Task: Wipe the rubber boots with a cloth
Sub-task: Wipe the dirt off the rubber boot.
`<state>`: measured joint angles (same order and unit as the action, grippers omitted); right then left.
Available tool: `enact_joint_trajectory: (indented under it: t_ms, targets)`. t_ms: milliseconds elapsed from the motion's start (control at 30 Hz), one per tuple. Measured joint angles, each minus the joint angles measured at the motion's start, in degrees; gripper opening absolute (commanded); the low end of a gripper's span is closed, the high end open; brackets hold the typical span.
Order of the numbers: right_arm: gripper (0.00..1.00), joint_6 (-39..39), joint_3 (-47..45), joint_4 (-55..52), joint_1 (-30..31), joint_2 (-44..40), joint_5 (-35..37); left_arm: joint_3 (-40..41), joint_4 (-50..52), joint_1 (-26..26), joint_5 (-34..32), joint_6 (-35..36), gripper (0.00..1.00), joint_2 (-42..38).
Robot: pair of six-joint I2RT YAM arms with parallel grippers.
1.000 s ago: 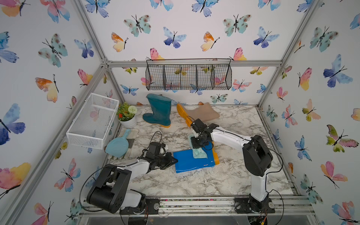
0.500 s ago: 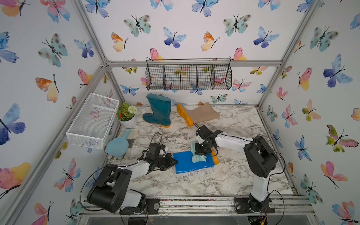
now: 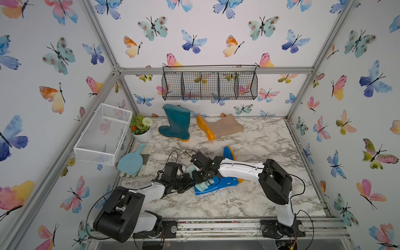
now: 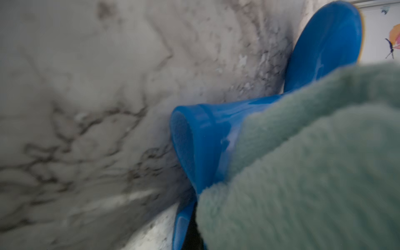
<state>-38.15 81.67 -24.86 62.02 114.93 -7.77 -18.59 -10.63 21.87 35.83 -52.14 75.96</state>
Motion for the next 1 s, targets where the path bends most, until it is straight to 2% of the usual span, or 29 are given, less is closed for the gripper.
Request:
enact_joint_trajectory:
  t_ms: [100, 200, 333, 467, 633, 733, 800, 867, 1000]
  targets:
    - [0.03, -1.9, -9.1, 3.6, -3.3, -3.8, -0.9, -0.1, 0.0, 0.0, -0.2, 0.0, 0.00, -0.3]
    - [0.02, -3.4, -19.8, 5.2, -10.1, -11.6, -1.7, -0.1, -0.2, 0.3, -0.2, 0.2, 0.00, -1.2]
    - [0.02, -4.6, -24.8, 2.0, -15.7, -19.8, 1.4, 0.0, -0.1, 0.2, -0.6, 0.4, 0.00, -3.2]
    - [0.02, -6.4, -23.9, 1.4, -13.0, -19.4, 3.0, -0.1, 0.3, 0.2, -0.8, 0.4, 0.00, -4.0]
    - [0.03, -8.8, -10.2, 0.5, -2.1, -7.1, 2.8, -0.8, 1.5, 0.2, -0.6, 0.3, 0.00, -4.2]
    - [0.02, -9.7, -4.4, 0.8, 1.7, -1.6, 3.3, -2.4, 5.1, -0.4, -0.3, 1.4, 0.00, -4.1]
    - [0.03, -11.0, -6.3, 1.7, 1.2, -2.3, 3.3, -3.2, 7.7, -1.2, 0.3, 2.7, 0.00, -3.1]
    - [0.02, -12.6, -12.2, 3.8, -0.9, -6.3, 2.7, -4.5, 8.4, -1.6, 1.4, 3.9, 0.00, -2.3]
    - [0.02, -15.4, -27.1, 3.1, -8.6, -21.1, 4.0, -4.9, 6.0, -1.9, 3.2, 4.4, 0.00, -2.2]
